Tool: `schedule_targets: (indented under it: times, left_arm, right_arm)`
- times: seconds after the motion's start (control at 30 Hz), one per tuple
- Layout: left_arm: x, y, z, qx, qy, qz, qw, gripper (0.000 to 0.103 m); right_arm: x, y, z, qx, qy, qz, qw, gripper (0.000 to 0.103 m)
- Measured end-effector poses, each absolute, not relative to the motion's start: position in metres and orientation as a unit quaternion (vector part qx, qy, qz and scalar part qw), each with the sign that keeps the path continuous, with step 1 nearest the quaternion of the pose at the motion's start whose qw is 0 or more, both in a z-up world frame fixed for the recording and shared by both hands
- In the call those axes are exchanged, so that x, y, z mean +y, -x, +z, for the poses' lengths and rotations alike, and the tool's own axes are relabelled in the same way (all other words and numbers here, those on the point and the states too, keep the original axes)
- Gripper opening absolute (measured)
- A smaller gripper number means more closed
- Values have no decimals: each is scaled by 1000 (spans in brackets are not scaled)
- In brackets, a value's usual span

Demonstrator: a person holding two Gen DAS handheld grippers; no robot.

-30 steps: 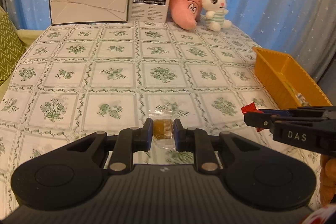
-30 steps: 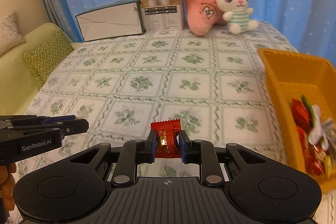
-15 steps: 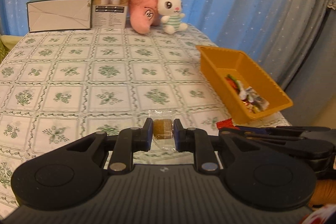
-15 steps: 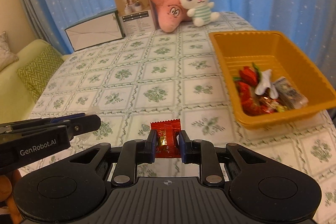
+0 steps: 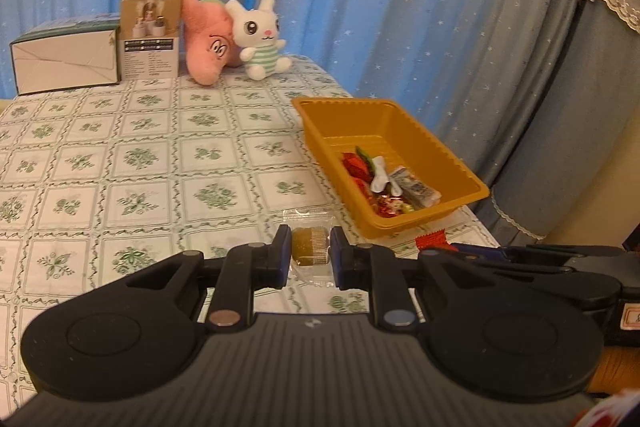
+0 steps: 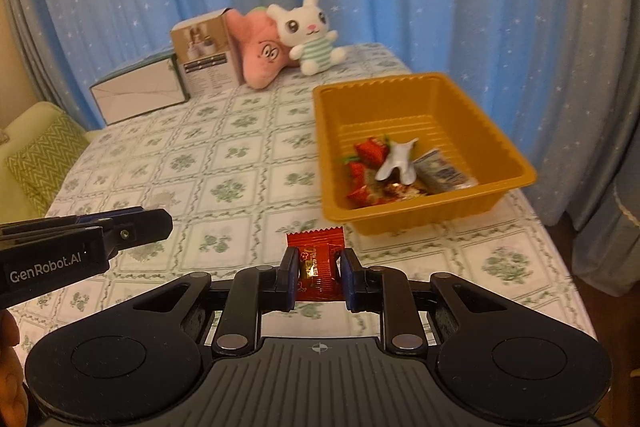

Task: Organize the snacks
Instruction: 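Carry the brown candy and red candy over the orange tray with both grippers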

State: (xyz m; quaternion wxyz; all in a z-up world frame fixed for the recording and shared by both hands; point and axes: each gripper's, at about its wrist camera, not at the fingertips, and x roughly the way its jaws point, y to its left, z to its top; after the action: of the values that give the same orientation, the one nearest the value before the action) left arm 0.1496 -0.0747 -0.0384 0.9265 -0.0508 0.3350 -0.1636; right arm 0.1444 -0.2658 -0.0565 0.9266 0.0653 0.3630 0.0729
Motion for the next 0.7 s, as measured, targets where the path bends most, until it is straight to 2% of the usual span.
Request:
schedule_targets:
  times: [0.7]
  left_arm:
    - [-137, -147, -24, 324, 27, -209, 922, 18]
  right_arm:
    - [-325, -129, -32, 333, -79, 30, 939, 22]
